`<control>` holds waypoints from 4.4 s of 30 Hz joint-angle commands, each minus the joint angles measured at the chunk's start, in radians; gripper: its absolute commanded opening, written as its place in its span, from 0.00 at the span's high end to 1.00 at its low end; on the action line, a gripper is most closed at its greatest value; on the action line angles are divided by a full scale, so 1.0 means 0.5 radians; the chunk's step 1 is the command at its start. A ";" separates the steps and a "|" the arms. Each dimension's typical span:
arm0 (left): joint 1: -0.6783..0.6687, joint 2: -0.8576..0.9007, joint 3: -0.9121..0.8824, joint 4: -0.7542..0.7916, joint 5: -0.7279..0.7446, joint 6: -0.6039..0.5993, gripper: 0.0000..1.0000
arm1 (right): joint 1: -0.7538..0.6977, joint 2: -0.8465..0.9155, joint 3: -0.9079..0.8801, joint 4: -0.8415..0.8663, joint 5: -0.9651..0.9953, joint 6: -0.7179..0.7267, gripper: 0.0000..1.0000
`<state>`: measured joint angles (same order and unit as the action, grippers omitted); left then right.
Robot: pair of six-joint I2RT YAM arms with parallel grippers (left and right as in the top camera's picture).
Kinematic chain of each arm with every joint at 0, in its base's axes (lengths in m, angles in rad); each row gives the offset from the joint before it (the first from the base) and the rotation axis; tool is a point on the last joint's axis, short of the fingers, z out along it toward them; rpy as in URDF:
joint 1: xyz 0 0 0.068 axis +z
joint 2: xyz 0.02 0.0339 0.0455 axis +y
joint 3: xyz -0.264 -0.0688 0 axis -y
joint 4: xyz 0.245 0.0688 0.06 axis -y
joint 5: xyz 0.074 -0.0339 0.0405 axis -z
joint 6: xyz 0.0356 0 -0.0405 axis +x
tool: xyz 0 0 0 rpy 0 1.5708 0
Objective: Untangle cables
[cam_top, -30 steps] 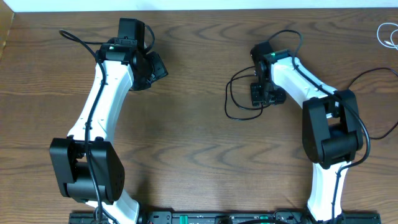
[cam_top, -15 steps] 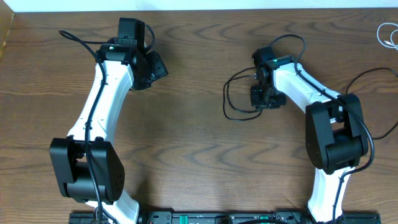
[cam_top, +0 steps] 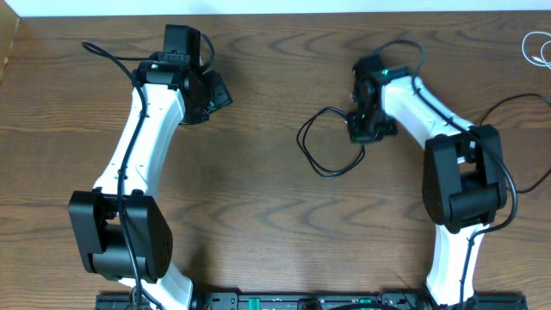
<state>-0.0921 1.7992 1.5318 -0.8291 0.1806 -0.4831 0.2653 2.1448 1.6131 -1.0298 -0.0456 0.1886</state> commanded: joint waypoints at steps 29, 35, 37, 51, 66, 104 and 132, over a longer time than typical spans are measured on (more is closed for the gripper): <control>0.006 0.023 -0.011 -0.001 -0.019 -0.018 0.44 | -0.759 -0.422 1.563 -0.492 -0.562 -0.317 0.99; 0.006 0.023 -0.011 0.000 -0.020 -0.018 0.44 | -1.224 -0.452 1.920 -0.489 -0.632 -0.214 0.99; 0.006 0.023 -0.011 0.000 -0.019 -0.018 0.44 | -1.424 -0.452 2.005 -0.475 -0.629 -0.143 0.99; 0.006 0.023 -0.011 0.004 -0.019 -0.018 0.44 | -2.488 -0.448 2.027 -0.453 -0.783 0.093 0.99; 0.002 0.023 -0.011 0.014 -0.019 -0.018 0.44 | -2.476 -0.439 1.530 -0.401 -0.578 0.029 0.99; 0.002 0.023 -0.011 0.014 -0.020 -0.018 0.02 | -0.966 -1.001 0.952 -0.636 -0.378 -0.269 0.01; 0.002 0.023 -0.011 0.014 -0.020 -0.018 0.02 | -0.569 -1.628 0.731 -0.659 -0.361 -0.226 0.01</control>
<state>-0.0925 1.7992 1.5318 -0.8185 0.1806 -0.4942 -0.0345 1.3510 2.0430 -1.4284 -0.2440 0.0944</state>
